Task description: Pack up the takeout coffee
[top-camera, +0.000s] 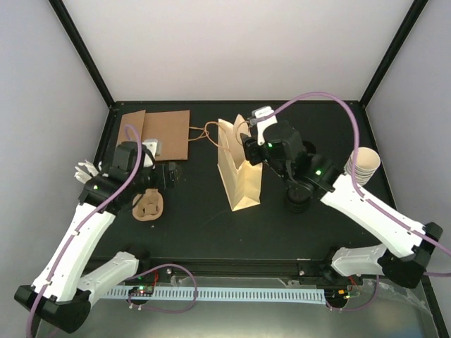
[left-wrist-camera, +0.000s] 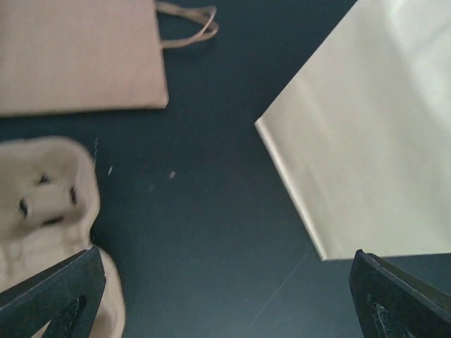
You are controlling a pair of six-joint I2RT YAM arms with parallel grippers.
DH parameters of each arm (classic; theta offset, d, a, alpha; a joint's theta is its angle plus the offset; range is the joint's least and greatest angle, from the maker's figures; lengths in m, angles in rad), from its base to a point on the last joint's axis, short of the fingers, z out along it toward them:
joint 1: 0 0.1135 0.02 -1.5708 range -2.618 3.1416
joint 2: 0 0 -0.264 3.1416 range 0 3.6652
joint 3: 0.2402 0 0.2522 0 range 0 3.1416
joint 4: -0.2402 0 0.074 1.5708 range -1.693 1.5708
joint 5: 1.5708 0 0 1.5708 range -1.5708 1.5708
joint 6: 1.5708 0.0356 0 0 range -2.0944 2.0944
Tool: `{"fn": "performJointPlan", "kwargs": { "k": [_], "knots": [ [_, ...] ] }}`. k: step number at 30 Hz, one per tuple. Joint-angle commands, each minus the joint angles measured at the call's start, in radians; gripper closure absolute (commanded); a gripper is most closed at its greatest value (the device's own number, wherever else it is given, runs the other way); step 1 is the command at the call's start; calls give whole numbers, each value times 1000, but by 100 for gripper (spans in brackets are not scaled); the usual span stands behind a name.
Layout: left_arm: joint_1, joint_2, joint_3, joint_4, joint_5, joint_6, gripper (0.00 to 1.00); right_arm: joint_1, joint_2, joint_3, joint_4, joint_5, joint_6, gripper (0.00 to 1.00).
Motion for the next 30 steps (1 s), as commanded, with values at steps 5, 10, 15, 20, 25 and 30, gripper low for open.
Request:
{"fn": "performJointPlan", "kwargs": {
  "k": [5,10,15,20,25,30],
  "knots": [
    [9,-12,-174,-71,-150,-141,12,-5,-158,11,-96,-129,30,32],
    [9,93,-211,-84,-265,-242,25,-5,-278,-60,-128,-213,74,29],
    [20,184,-255,-38,-290,-260,29,-5,-406,-164,-142,-265,119,27],
    [52,234,-292,6,-236,-273,33,-4,-486,-233,-173,-273,143,27],
    [93,291,-310,36,-158,-262,35,-4,-541,-281,-177,-272,166,27],
    [118,339,-308,43,-145,-251,38,-5,-563,-303,-168,-272,172,27]
  ]
}}
